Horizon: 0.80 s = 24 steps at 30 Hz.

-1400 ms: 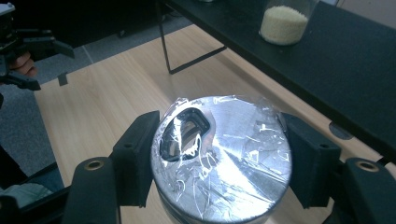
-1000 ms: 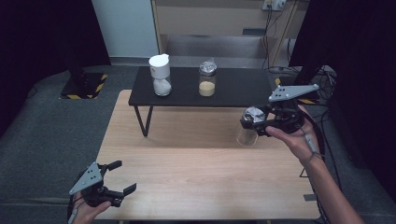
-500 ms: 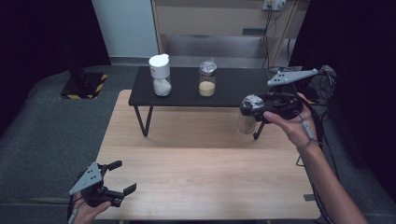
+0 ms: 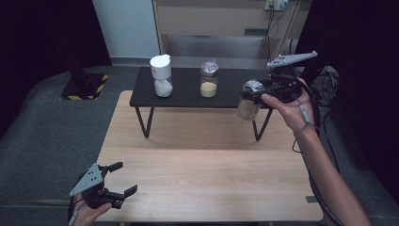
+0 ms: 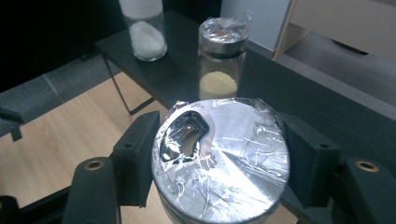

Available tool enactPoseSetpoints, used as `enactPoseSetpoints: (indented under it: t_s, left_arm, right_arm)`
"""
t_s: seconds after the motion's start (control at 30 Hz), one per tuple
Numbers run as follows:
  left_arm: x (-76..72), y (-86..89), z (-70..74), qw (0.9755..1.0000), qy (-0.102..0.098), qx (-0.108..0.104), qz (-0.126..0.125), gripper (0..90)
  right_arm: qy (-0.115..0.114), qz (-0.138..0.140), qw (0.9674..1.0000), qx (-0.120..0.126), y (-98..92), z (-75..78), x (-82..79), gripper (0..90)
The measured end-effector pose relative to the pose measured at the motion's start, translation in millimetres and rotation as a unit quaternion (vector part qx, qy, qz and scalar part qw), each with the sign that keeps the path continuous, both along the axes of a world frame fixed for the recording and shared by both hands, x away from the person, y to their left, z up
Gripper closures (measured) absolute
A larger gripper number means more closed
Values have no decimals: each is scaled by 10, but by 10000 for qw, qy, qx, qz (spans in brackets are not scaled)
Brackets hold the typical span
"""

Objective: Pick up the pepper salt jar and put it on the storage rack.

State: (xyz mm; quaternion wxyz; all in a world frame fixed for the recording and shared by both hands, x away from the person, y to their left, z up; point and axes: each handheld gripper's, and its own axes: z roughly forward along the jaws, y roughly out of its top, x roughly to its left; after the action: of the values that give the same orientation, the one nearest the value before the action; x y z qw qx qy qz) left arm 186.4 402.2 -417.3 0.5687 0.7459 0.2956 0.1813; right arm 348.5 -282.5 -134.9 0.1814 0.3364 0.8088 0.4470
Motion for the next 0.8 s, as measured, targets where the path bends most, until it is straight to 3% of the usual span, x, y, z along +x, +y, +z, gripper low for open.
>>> enactPoseSetpoints:
  t_s: [0.43, 0.8]
  left_arm:
    - [5, -3, -3, 10000, -4, 13, -6, 0]
    - [7, 2, -8, 10000, 6, -9, 2, 0]
  right_arm:
    - [-69, -312, 9995, 56, 98, 126, 168, 353]
    - [-90, -727, 9973, 80, 115, 126, 298, 354]
